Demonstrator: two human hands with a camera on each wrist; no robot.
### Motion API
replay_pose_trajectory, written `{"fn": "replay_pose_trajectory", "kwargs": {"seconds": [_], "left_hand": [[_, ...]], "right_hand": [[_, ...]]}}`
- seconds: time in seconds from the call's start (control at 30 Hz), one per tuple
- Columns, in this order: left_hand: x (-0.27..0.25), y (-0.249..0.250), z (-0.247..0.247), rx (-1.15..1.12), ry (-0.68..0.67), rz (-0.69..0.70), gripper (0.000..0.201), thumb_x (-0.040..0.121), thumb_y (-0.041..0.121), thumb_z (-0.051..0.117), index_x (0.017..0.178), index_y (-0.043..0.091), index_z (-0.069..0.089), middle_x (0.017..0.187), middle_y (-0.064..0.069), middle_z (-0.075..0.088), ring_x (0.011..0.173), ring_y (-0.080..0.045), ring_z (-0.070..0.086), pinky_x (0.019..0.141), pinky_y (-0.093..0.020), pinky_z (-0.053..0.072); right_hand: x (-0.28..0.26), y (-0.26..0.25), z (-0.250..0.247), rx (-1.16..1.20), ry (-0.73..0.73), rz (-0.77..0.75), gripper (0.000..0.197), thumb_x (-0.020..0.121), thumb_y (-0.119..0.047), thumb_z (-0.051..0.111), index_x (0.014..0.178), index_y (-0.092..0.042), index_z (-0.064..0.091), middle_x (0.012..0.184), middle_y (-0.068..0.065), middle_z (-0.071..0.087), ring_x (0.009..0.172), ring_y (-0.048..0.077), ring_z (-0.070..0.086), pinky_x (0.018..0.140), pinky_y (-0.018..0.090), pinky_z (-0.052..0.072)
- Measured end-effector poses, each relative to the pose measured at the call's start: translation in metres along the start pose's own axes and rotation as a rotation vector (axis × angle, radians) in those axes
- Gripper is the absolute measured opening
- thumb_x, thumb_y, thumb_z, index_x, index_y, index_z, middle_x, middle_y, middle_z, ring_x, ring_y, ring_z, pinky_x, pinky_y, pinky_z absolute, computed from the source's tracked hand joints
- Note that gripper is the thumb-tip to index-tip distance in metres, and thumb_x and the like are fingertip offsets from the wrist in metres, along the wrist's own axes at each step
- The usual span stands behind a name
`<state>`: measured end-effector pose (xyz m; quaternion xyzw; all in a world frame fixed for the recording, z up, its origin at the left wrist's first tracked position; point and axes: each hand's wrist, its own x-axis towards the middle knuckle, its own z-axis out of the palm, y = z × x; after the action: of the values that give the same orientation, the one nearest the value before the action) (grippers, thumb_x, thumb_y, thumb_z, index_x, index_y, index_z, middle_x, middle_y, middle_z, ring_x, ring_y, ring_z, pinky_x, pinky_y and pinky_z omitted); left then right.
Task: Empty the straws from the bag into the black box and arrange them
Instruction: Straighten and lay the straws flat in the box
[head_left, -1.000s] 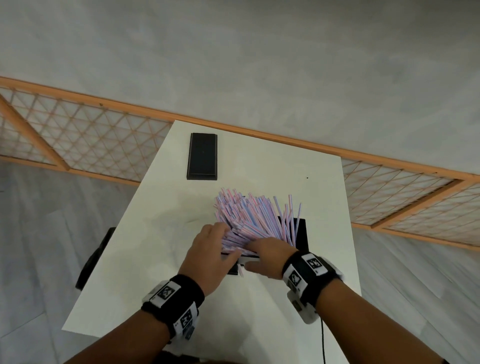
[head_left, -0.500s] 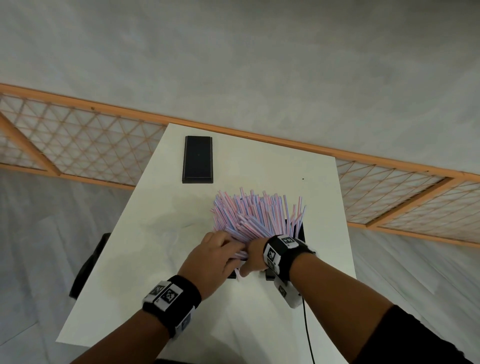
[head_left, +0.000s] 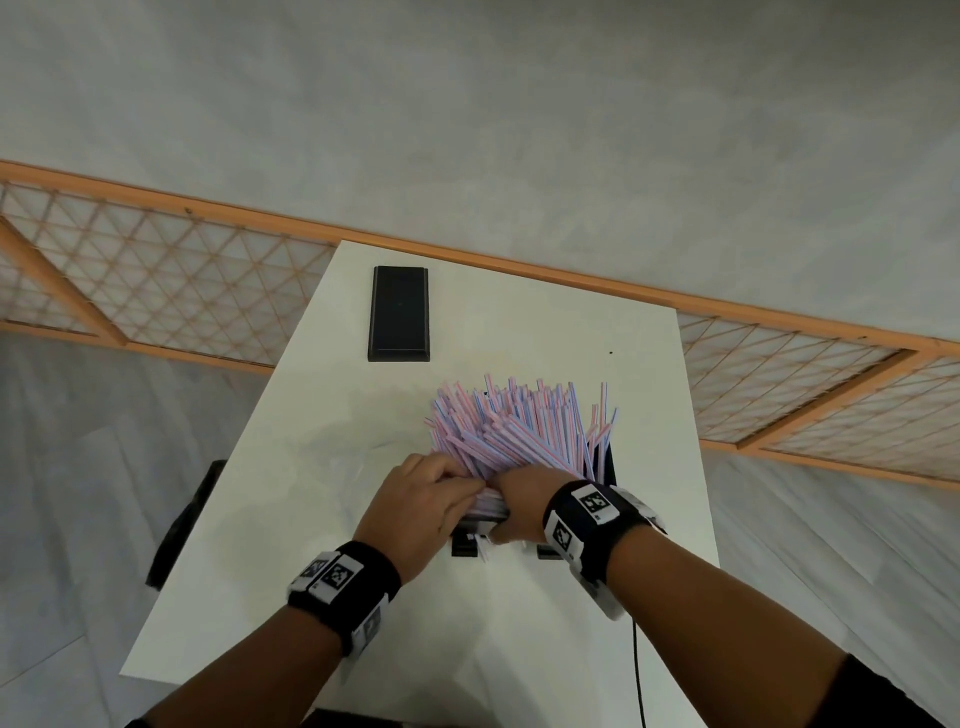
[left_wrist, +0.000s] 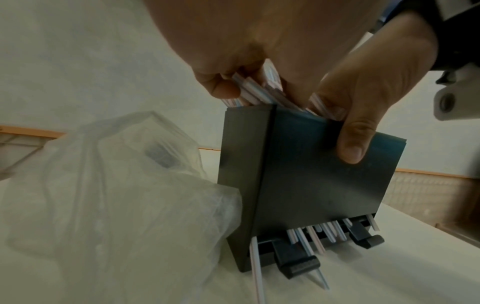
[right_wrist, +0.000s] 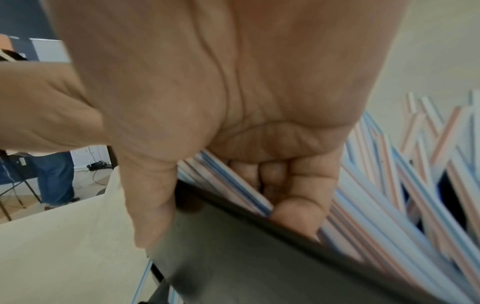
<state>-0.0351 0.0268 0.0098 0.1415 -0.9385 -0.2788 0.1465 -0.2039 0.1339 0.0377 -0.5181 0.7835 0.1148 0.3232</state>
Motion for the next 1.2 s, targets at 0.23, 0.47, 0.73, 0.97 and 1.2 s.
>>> {"fn": "replay_pose_trajectory", "kwargs": {"seconds": [0.23, 0.47, 0.73, 0.97, 1.2], "left_hand": [[0.007, 0.004, -0.001, 0.003, -0.063, -0.093, 0.032, 0.096, 0.034, 0.067, 0.126, 0.023, 0.069, 0.115, 0.004, 0.058, 0.103, -0.017, 0.049, 0.088, -0.029, 0.049], [-0.01, 0.006, -0.018, -0.068, 0.007, -0.178, 0.041, 0.093, 0.044, 0.071, 0.129, 0.026, 0.066, 0.122, 0.007, 0.056, 0.114, -0.014, 0.05, 0.096, -0.026, 0.045], [-0.028, 0.002, -0.007, 0.045, -0.009, -0.173, 0.027, 0.093, 0.036, 0.073, 0.115, 0.022, 0.073, 0.105, 0.005, 0.057, 0.094, -0.018, 0.059, 0.078, -0.03, 0.054], [-0.023, 0.007, 0.002, 0.289, 0.057, 0.015, 0.033, 0.096, 0.031, 0.043, 0.094, 0.023, 0.076, 0.088, 0.005, 0.067, 0.074, -0.021, 0.055, 0.065, -0.033, 0.053], [-0.019, 0.025, -0.002, 0.203, -0.01, 0.03, 0.027, 0.095, 0.038, 0.055, 0.114, 0.027, 0.071, 0.106, 0.004, 0.061, 0.088, -0.022, 0.054, 0.075, -0.033, 0.051]], "right_hand": [[-0.014, 0.0, -0.012, -0.03, 0.022, 0.025, 0.051, 0.078, -0.049, 0.076, 0.114, -0.016, 0.059, 0.107, 0.005, 0.066, 0.097, 0.027, 0.064, 0.081, 0.037, 0.054], [-0.038, 0.002, -0.015, 0.115, 0.168, -0.041, 0.036, 0.089, -0.037, 0.067, 0.116, -0.014, 0.059, 0.102, 0.008, 0.066, 0.09, 0.027, 0.062, 0.078, 0.037, 0.053], [-0.05, -0.004, 0.005, 0.071, 0.155, -0.035, 0.034, 0.092, -0.05, 0.058, 0.11, -0.022, 0.061, 0.111, 0.001, 0.064, 0.102, 0.024, 0.062, 0.075, 0.031, 0.044], [-0.026, -0.016, 0.01, 0.029, 0.042, 0.028, 0.043, 0.091, -0.05, 0.059, 0.115, -0.014, 0.061, 0.111, 0.005, 0.065, 0.1, 0.027, 0.064, 0.083, 0.037, 0.053], [-0.001, -0.018, 0.019, 0.077, -0.065, 0.052, 0.03, 0.092, -0.044, 0.057, 0.101, -0.015, 0.064, 0.091, 0.006, 0.067, 0.082, 0.027, 0.061, 0.072, 0.034, 0.047]]}}
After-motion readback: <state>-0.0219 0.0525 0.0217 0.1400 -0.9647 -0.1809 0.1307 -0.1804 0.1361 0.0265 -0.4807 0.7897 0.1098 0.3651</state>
